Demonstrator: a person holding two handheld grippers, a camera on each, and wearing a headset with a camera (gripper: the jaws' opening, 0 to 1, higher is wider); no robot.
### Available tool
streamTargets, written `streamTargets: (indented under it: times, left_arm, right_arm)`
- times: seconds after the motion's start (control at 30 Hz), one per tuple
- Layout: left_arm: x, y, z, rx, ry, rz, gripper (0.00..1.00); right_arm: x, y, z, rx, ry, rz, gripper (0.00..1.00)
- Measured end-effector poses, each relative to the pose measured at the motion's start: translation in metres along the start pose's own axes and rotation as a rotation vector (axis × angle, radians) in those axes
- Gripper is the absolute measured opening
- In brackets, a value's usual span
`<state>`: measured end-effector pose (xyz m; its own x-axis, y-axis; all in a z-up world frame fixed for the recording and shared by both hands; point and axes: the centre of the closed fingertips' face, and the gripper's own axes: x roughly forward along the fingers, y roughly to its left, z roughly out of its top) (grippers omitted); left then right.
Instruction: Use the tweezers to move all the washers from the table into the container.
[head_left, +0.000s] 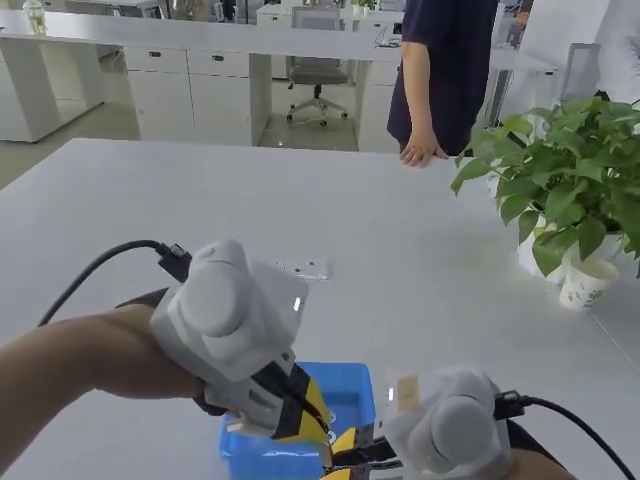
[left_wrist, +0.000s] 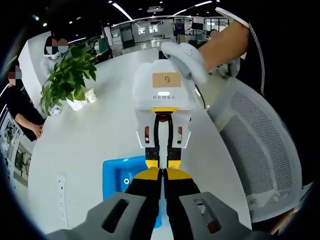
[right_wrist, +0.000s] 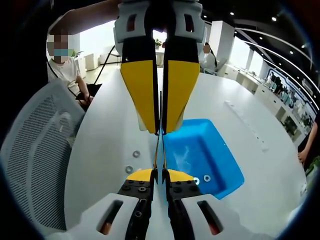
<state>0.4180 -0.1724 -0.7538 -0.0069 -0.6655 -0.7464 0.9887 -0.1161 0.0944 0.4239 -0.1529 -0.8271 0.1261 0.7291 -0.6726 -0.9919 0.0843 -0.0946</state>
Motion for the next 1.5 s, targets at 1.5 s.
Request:
streamTargets:
  times: [1.5]
  left_arm:
    - [0.028, -0.026, -0.022, -0.025, 0.016, -0.055, 0.05]
  right_arm:
    - [0.027, 0.031, -0.025, 0.054, 0.009, 0.064, 0.11]
